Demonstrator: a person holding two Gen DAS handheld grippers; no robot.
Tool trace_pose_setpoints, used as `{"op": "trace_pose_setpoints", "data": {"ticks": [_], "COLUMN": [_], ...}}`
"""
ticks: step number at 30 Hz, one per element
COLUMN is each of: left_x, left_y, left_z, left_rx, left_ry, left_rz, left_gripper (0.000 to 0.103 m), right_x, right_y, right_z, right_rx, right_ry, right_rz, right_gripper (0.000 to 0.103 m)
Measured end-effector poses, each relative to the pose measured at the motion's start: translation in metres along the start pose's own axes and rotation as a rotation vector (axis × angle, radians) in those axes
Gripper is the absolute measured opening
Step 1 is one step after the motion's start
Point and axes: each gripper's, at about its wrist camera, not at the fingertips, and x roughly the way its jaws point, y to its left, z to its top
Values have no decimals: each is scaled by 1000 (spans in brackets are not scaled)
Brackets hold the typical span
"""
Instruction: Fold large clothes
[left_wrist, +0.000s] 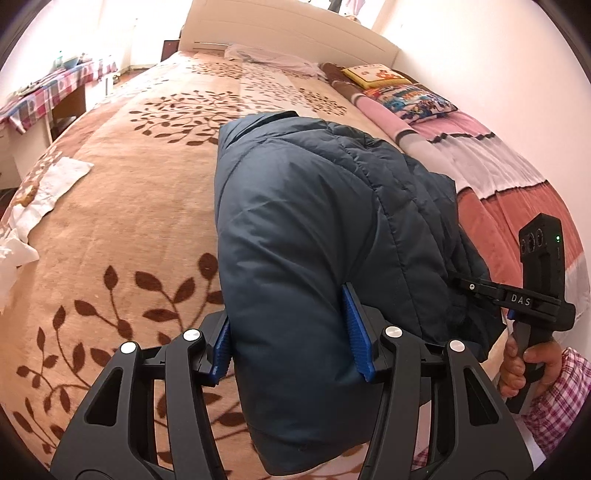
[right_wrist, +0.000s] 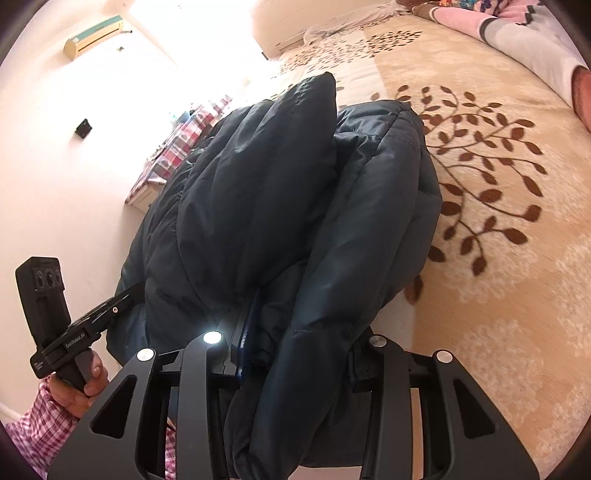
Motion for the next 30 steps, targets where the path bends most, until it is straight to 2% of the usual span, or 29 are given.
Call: {"op": "trace_pose_setpoints", "data": {"ticks": [7,28,30], "left_x": [6,11,10], "left_y": [14,12,11], "left_z": [-1,-6,-6], "left_rx": [-15,-21,-23], "left_ry": [-2,5,9], "left_rz": [6,33,44], "left_gripper": [53,54,56], "right_x": [13,21,21], "right_y": [13,12,10], "right_z": [2,2,3], "right_rx": [-14,8,23], "right_ry": [14,20,22], "right_rz": [-23,-60,-65], "right_gripper": [38,39,42]}}
